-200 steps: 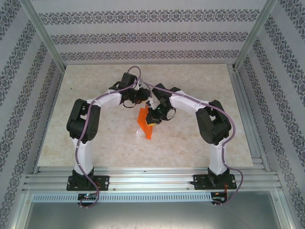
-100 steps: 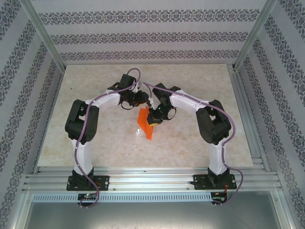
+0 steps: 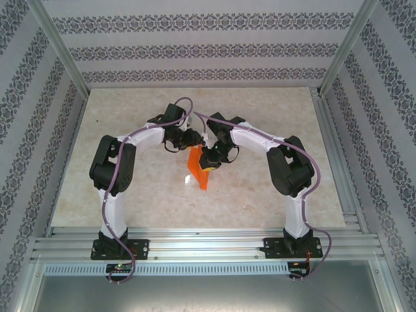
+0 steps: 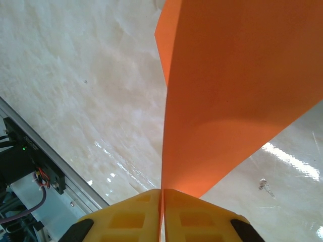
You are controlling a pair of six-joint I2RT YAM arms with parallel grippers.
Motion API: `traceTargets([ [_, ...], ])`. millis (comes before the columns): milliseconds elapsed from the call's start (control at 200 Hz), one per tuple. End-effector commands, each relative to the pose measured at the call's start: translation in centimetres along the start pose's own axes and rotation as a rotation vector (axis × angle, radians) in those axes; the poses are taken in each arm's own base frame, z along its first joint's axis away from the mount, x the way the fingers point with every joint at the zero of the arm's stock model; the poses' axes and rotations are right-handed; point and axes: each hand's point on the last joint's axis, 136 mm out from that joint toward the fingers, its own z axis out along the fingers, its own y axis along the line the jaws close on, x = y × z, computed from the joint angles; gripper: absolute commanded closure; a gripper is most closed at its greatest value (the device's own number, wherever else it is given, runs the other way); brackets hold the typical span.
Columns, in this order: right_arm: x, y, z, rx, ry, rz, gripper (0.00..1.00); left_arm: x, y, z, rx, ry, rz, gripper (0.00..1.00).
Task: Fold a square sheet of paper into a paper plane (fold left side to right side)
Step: Third fold the triangle at the center of the table.
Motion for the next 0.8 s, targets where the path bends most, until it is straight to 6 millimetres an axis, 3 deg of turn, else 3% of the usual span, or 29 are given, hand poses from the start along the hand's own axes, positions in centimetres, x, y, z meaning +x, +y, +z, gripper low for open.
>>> traceTargets([
  [0,-0.4,0.4,0.2,0.009,-0.001,-0.029,0.87,1.0,0.1,0.9,0.030,0.043,0.000,0.70],
  [90,-0.3,0.6,0.2,0.013,0.001,-0.036,0.84,1.0,0.3,0.8,0.016,0.042,-0.001,0.76],
  [370,0.9,0.9,0.2,0.050,0.026,-0.054,0.80,0.7,1.0,0.9,-0.019,0.022,-0.014,0.83],
  [799,3.1,1.7,-1.0,0.068,0.010,-0.063,0.77,0.6,1.6,1.4,-0.039,0.022,-0.023,0.83],
])
